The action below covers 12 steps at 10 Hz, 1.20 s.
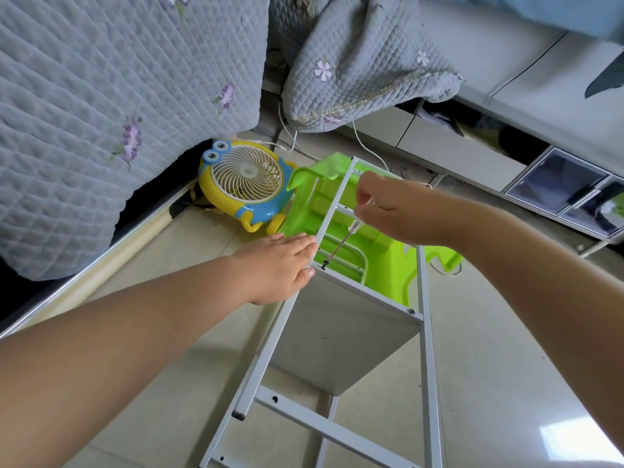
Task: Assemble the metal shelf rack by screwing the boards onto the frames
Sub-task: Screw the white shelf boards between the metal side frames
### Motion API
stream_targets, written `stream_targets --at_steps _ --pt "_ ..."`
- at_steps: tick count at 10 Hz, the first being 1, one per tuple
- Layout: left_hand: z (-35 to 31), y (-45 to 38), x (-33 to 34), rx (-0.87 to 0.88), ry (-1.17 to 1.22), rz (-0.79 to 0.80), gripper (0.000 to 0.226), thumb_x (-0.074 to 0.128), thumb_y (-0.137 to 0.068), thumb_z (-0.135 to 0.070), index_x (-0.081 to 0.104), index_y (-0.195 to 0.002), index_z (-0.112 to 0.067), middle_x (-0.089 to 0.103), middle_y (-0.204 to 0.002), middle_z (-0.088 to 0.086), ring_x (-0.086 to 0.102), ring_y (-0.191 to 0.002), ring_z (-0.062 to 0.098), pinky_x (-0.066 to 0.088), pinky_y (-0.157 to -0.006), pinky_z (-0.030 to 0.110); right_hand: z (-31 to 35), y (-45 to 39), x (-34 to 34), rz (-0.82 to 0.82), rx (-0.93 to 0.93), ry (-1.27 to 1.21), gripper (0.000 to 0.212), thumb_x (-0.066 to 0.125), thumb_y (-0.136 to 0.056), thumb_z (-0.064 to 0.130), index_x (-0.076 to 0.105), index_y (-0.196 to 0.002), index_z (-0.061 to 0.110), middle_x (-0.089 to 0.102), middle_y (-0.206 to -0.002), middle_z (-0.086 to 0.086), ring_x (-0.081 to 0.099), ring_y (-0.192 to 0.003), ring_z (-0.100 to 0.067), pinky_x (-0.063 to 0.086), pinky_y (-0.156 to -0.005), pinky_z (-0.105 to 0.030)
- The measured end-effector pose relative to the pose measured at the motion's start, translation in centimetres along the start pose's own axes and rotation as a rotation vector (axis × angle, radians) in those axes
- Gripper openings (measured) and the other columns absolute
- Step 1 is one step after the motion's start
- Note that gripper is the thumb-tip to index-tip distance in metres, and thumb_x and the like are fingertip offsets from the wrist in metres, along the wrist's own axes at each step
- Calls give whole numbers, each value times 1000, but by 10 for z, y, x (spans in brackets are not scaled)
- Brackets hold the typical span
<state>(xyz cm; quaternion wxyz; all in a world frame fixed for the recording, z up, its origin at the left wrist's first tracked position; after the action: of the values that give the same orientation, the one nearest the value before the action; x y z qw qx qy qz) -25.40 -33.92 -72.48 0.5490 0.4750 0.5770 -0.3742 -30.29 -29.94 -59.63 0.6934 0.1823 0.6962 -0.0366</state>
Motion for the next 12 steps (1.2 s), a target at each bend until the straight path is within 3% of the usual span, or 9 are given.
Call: stream_targets --at_steps 1,2,3,4,5,7,8,10,12 --pt "-1 1 -3 1 6 -5 53 17 -102 -31 3 -149 -12 0 -157 0 0 -144 11 3 -115 26 4 4 -2 52 -49 4 8 41 -97 22 38 -91 16 42 -74 7 38 -61 -7 27 -53 -25" --pt "-2 1 -3 4 -6 -11 52 18 -102 -31 5 -149 -11 2 -157 1 2 -144 11 4 -114 25 5 0 -11 -30 -49 153 21 43 -95 33 45 -85 15 41 -76 4 41 -76 -15 27 -64 -25" --pt "-2 1 -4 5 -2 -11 52 18 -102 -31 5 -148 -11 3 -157 0 2 -144 11 4 -114 25 10 -3 -4 5 -44 382 45 29 -97 43 33 -63 14 32 -63 4 38 -79 -19 26 -69 -26" --pt "-2 1 -3 4 -2 -4 52 17 -102 -31 4 -149 -11 1 -157 0 1 -144 11 3 -114 26 8 -3 -3 3 -13 315 39 33 -96 46 49 -89 11 42 -76 3 45 -84 -22 29 -68 -27" --pt "-2 1 -2 1 -9 3 53 17 -102 -31 3 -149 -11 1 -157 0 0 -144 11 2 -115 26 10 1 0 66 -39 117 13 41 -95 25 36 -100 14 42 -75 4 42 -71 -17 30 -57 -27" --pt "-2 2 -4 1 -8 2 53 17 -102 -30 3 -149 -11 2 -157 0 0 -144 12 2 -114 25 16 2 -7 -17 -47 318 34 34 -98 39 47 -80 14 33 -64 6 41 -79 -19 28 -61 -27" --pt "-2 2 -3 -1 -4 -3 53 18 -102 -30 3 -149 -12 2 -157 0 1 -144 11 2 -114 25 10 3 -4 -51 0 263 39 34 -96 44 52 -104 11 54 -85 -2 52 -90 -27 35 -68 -28" --pt "-1 1 -2 -1 -2 2 53 18 -102 -30 4 -149 -11 2 -157 1 1 -145 12 3 -114 25 13 13 6 85 -53 -26 9 33 -93 9 38 -98 15 41 -70 4 36 -59 -9 29 -52 -24" --pt "-1 1 -1 -5 -6 8 52 17 -102 -30 3 -149 -12 1 -157 0 0 -145 11 3 -115 26 8 11 4 4 -26 14 12 32 -91 8 43 -95 14 40 -70 5 40 -64 -16 31 -55 -26"
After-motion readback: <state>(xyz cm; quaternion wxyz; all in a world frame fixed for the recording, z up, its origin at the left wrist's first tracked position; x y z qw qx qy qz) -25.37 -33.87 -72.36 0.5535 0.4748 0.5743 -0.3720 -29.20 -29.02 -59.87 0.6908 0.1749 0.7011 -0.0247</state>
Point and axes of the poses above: each hand's wrist, its own y-axis away from the middle knuckle, its own x-axis out of the palm, z = x × y, the point moved 9 cm from there along -y, towards the middle knuckle
